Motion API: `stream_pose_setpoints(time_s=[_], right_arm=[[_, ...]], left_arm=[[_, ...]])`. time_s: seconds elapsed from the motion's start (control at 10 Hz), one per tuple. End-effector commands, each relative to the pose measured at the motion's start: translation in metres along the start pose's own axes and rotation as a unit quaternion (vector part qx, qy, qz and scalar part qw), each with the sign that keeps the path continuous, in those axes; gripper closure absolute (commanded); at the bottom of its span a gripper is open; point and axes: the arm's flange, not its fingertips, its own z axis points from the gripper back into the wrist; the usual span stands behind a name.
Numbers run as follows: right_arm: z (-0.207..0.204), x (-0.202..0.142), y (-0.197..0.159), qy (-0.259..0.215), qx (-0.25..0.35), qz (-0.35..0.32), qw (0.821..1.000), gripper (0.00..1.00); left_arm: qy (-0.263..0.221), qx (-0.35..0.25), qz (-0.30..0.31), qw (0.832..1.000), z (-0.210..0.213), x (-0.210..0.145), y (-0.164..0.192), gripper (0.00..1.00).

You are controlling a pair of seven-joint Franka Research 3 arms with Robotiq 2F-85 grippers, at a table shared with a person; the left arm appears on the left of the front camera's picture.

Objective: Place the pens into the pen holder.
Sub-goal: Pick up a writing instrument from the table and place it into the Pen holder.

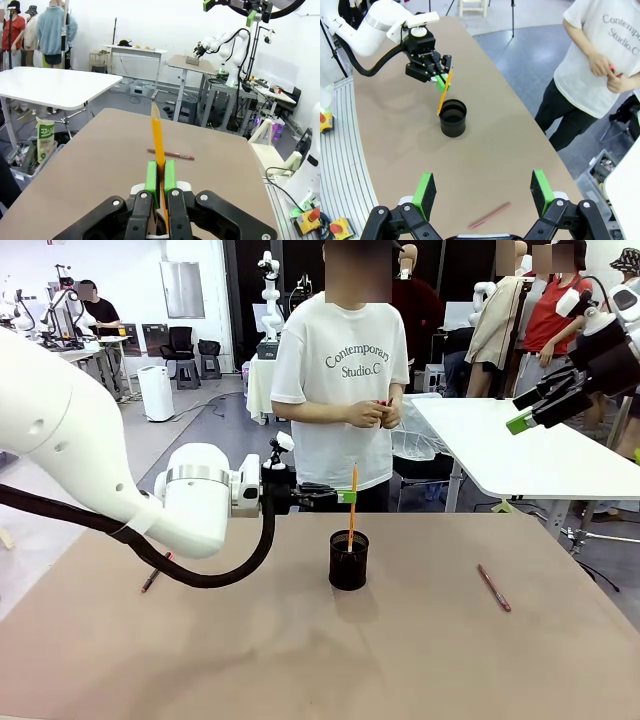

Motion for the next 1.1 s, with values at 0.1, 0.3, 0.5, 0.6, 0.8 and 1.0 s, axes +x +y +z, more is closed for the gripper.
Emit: stream_pose_setpoints(time_s=[0.1, 0.3, 0.5, 0.6, 0.8, 1.0], right_arm=[[0.0, 0.001, -0.001, -0.007, 0.001, 0.005, 1.0, 0.0], [0.0, 0.001, -0.001, -0.007, 0.001, 0.005, 1.0, 0.0], [0.0, 0.001, -0.001, -0.007, 0.001, 0.005, 1.0, 0.0], [0.0, 0.001, -0.001, -0.007, 0.001, 0.005, 1.0, 0.0], [0.0, 0.001, -0.001, -0.007, 0.001, 0.005, 1.0, 0.0], [0.0, 0.001, -0.001, -0.007, 0.001, 0.005, 1.0, 0.0]], left_arm=[[-0.01, 0.009, -0.016, 1.0, 0.0, 0.0, 0.014, 1.0], [-0.012, 0.02, -0.017, 1.0, -0.002, 0.002, 0.02, 1.0], [-0.024, 0.007, -0.005, 1.0, -0.007, 0.006, 0.023, 1.0], [-0.024, 0.001, -0.003, 1.0, -0.007, 0.008, 0.023, 1.0], [-0.032, -0.001, 0.01, 0.999, -0.009, 0.007, 0.026, 1.0], [-0.027, 0.005, 0.008, 1.0, -0.011, 0.006, 0.032, 0.81]])
